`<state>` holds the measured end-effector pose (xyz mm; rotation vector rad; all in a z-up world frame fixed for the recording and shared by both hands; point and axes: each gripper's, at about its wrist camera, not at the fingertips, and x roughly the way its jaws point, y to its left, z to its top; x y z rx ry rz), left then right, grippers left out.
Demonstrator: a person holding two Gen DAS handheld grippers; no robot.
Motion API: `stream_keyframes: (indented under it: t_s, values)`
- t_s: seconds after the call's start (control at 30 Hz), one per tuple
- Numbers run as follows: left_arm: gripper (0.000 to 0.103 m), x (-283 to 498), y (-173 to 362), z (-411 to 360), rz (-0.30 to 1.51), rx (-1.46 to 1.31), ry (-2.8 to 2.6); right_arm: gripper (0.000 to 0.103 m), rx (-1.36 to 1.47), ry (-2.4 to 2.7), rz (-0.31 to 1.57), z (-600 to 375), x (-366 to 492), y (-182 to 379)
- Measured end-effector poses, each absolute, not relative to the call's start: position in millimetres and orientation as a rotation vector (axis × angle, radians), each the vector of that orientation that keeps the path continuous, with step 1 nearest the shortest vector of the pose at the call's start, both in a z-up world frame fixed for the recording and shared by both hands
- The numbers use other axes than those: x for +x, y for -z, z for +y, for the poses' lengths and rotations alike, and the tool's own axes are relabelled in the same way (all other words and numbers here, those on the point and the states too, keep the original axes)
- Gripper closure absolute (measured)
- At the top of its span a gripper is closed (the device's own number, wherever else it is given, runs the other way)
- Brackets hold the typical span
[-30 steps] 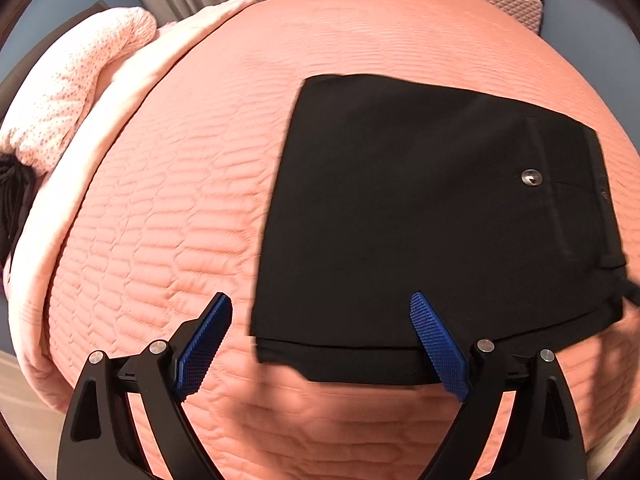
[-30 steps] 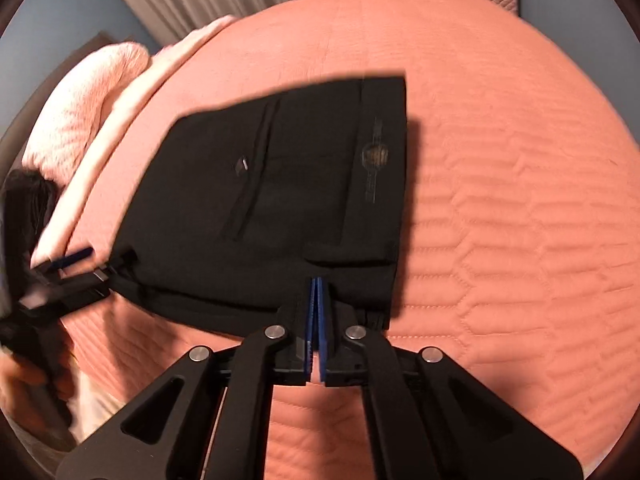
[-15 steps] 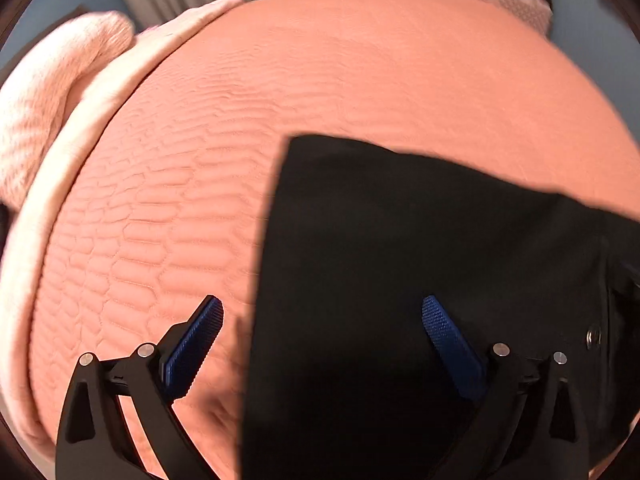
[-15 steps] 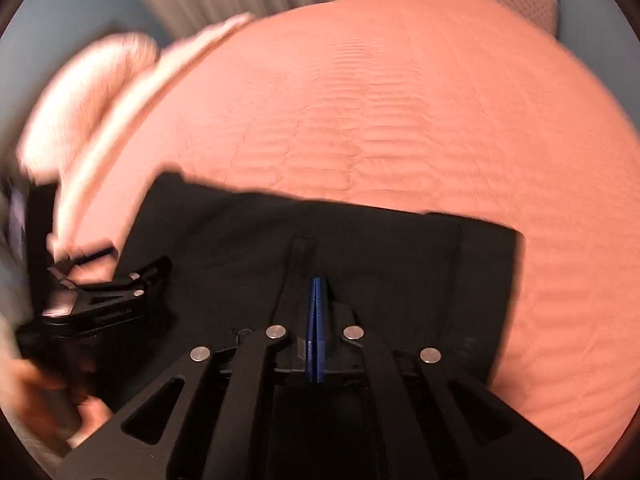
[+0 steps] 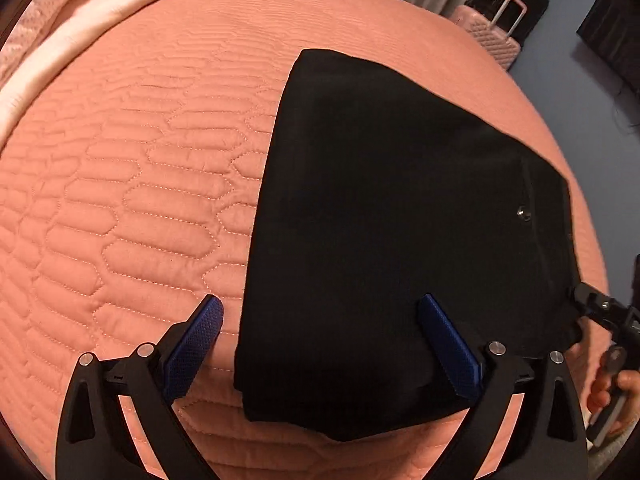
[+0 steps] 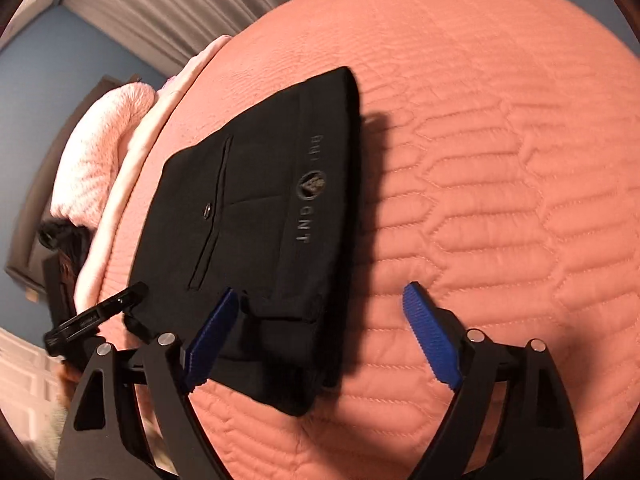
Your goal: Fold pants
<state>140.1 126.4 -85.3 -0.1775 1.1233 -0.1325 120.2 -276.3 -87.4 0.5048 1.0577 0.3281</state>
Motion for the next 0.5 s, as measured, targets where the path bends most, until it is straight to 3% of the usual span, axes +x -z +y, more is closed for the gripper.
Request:
stream_keyframes:
  t_s: [0.03, 0.07, 0.1, 0.13, 0.17, 0.2, 0.23, 0.4, 0.43, 0.47, 0.5]
  values:
    - [0.009, 142, 85, 125, 1.13, -0.19, 0.136, 0.029, 0.516, -0.343, 1.057, -272, 123, 88]
    - [0.014, 146, 84, 122, 1.139, -0.203, 0.135, 0.056, 0.514, -0.36, 1.093, -263, 131, 93]
    - [0.023, 149, 84, 121, 1.144, -0.207, 0.136, 0.057, 0.502, -0.337, 1.096, -259, 134, 95]
    - [0.04, 150, 82, 122, 1.148, -0.204, 0.132, 0.066, 0.499, -0.332, 1.098, -258, 135, 93]
    - [0.049, 149, 77, 121, 1.155, -0.211, 0.137, 0.073, 0.509, -0.33, 1.096, -260, 134, 87]
    - [0.071, 146, 70, 121, 1.147, -0.2, 0.127, 0.075, 0.527, -0.336, 1.088, -265, 131, 78]
    - [0.077, 140, 63, 121, 1.138, -0.198, 0.134, 0.078, 0.532, -0.345, 1.077, -269, 124, 66]
    - [0.08, 92, 55, 122, 1.181, -0.22, 0.201, 0.079, 0.454, -0.336, 1.109, -281, 83, 59]
    - [0.074, 81, 63, 113, 1.194, -0.176, 0.184, 0.075, 0.437, -0.327, 1.136, -284, 79, 69]
    - [0.069, 76, 68, 110, 1.187, -0.137, 0.156, 0.063, 0.43, -0.306, 1.168, -288, 77, 84]
    - [0.062, 72, 69, 107, 1.168, -0.104, 0.118, 0.061, 0.506, -0.302, 1.152, -298, 74, 87]
